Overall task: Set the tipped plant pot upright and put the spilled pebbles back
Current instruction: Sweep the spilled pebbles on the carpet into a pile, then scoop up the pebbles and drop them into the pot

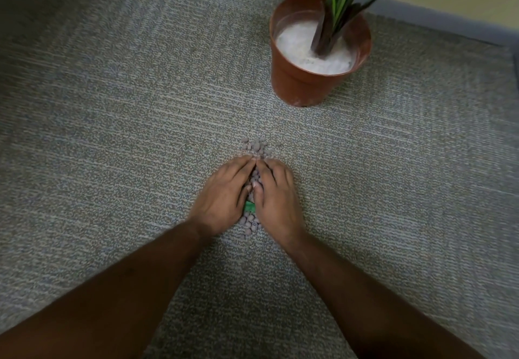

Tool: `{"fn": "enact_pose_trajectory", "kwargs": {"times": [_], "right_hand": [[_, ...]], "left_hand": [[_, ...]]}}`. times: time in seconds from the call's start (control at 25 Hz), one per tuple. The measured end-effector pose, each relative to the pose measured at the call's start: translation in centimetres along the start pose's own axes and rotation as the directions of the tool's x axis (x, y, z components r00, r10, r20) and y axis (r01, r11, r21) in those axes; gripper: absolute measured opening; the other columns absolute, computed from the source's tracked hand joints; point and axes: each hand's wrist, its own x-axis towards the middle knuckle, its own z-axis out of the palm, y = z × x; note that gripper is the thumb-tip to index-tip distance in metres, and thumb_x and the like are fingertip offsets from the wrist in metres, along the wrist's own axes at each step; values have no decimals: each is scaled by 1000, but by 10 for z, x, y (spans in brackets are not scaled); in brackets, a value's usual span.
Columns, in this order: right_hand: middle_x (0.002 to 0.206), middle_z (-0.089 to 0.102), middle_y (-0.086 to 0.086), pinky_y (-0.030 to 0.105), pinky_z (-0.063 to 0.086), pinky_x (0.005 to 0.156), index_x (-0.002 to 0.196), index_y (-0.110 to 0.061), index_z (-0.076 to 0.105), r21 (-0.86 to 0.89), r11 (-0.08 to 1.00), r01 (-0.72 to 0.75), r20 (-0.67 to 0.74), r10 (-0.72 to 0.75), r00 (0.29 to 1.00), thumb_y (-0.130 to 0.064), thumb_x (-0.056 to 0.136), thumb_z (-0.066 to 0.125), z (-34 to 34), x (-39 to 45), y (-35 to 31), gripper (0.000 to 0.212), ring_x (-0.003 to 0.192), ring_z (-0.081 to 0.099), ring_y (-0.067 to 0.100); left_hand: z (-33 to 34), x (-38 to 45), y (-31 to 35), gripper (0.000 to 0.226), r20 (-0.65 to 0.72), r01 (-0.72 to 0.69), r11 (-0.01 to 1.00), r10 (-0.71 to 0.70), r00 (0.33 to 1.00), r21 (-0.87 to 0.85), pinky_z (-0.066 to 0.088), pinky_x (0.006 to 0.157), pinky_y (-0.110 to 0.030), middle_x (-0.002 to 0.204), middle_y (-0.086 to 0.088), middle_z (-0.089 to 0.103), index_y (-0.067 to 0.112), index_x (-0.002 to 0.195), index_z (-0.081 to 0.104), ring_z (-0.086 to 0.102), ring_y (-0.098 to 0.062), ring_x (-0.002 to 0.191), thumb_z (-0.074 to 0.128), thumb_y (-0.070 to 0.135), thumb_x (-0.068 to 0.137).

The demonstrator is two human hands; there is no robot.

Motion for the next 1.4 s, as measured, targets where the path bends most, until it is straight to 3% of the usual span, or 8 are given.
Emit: {"fn": "enact_pose_trajectory", "kwargs": {"times": [0.48,0.8,1.04,1.12,1.2,1.24,1.32,1.4], "right_hand": [[101,59,7,38,49,87,106,-9,61,-71,997,17,-111,-25,993,-21,104,46,0,2,-1,19,96,53,22],[76,64,5,30,42,55,88,-11,64,-84,996,-32,-143,19,989,-25,101,49,-4,17,0,24,64,59,22],[61,51,-5,28,30,47,74,-17,56,247,930,-271,-18,284,959,-25,103,52,-18,28,-6,30,50,40,10],[60,52,-3,26,32,46,73,-14,59,524,741,-419,110,430,896,-24,102,52,-26,32,-10,31,49,39,8],[62,55,-2,24,32,42,80,-12,65,751,384,-537,299,528,795,-21,102,50,-34,36,-15,29,47,42,7],[63,54,-2,22,31,40,80,-14,66,812,163,-560,406,531,744,-21,101,48,-38,36,-17,28,48,42,7],[67,53,-2,19,28,38,79,-18,64,820,-255,-512,568,471,675,-22,99,48,-43,39,-21,26,51,41,7],[67,55,-2,17,28,36,76,-18,64,779,-482,-401,610,433,664,-23,98,50,-47,40,-22,26,51,45,6]], "left_hand": [[5,0,6,30,-112,-28,999,31,993,31,50,93,-35,121,-5,51,12,134,54,50,-18,107,51,12,104],[-5,14,11,20,-52,-31,999,30,998,-17,53,67,-37,108,-5,50,9,123,54,51,-16,77,48,12,104],[-24,25,21,25,-77,62,985,-76,994,-163,48,75,-27,108,-1,53,13,118,58,56,-13,83,38,25,110],[-31,31,30,24,-111,159,949,-195,975,-272,44,81,-23,107,1,57,13,114,61,57,-12,91,42,27,109],[-35,37,40,24,-94,278,822,-369,925,-497,49,81,-25,101,3,67,15,112,65,63,-12,90,47,29,107],[-37,40,46,24,-26,339,659,-478,878,-672,52,79,-26,94,3,71,17,113,68,67,-12,86,49,29,107],[-42,45,62,22,225,377,141,-599,768,-915,57,72,-27,81,2,73,15,113,73,70,-12,75,53,23,106],[-46,46,75,20,376,304,-221,-586,718,-926,59,66,-26,79,-4,74,6,111,73,72,-13,70,57,15,103]]}}
